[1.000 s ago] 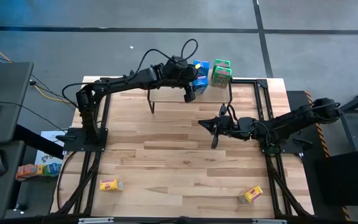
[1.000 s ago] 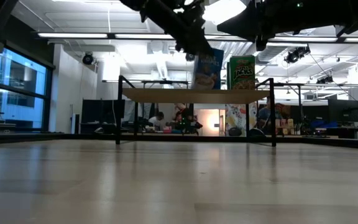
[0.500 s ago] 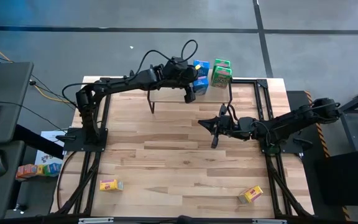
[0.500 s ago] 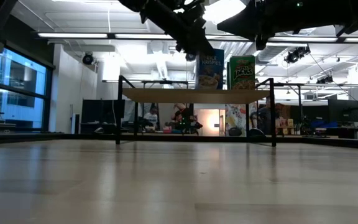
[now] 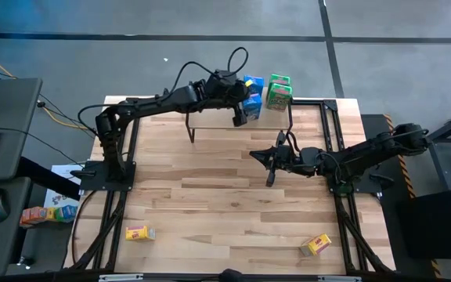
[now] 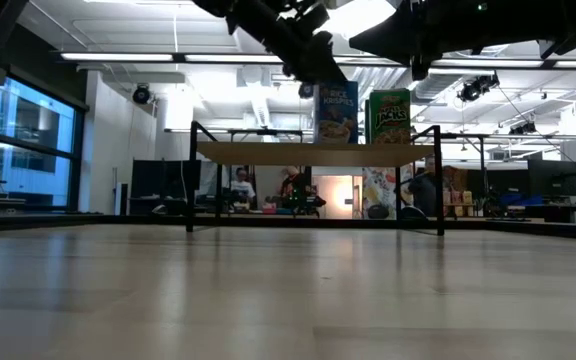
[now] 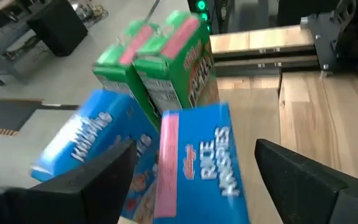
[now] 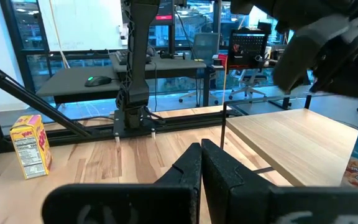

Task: Stack cereal on shelf
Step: Adjust the bottom blue cereal box to be aligned with the other blue cereal box

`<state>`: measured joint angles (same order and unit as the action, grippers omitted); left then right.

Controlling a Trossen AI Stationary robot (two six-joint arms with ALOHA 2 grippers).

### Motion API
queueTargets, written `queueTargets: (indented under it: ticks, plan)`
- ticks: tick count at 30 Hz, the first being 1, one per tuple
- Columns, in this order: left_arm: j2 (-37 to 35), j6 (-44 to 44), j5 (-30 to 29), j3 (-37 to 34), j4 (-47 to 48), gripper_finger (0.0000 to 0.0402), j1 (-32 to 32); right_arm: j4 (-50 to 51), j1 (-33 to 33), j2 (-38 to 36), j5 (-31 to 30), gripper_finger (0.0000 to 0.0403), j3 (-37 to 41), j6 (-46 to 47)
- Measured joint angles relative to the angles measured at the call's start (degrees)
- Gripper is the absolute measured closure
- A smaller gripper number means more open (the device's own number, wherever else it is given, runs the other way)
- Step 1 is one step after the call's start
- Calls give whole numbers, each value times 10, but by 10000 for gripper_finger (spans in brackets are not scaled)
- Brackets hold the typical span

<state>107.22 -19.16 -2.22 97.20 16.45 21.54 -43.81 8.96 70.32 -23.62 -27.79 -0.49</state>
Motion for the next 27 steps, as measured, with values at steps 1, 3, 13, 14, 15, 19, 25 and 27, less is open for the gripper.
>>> queueTargets:
  ticks: [1, 3, 13, 14, 15, 19, 25, 27]
  plan:
    - [0, 0, 0, 4, -1, 81, 0, 0, 0, 0, 0, 402, 0, -2]
    - [0, 4, -1, 9, -1, 80, 0, 0, 0, 0, 0, 402, 0, -8]
    - [-62, -16, -24, 63, 102, 80, -3, -1, 0, 0, 2, 402, 0, -16]
    - [-74, -7, -29, 63, 109, 80, -3, -1, 0, 0, 2, 402, 0, -21]
    - [-85, 0, -30, 64, 111, 80, -4, -1, 0, 0, 2, 402, 0, -24]
    - [-126, 28, 8, 63, 153, 80, -2, -1, 0, 0, 2, 402, 0, -25]
    - [-182, 70, 50, -86, 87, 80, -1, -1, 0, 0, 2, 402, 0, -10]
    - [-200, 79, 51, -169, 8, 80, -1, 2, 0, 0, 3, 402, 0, -6]
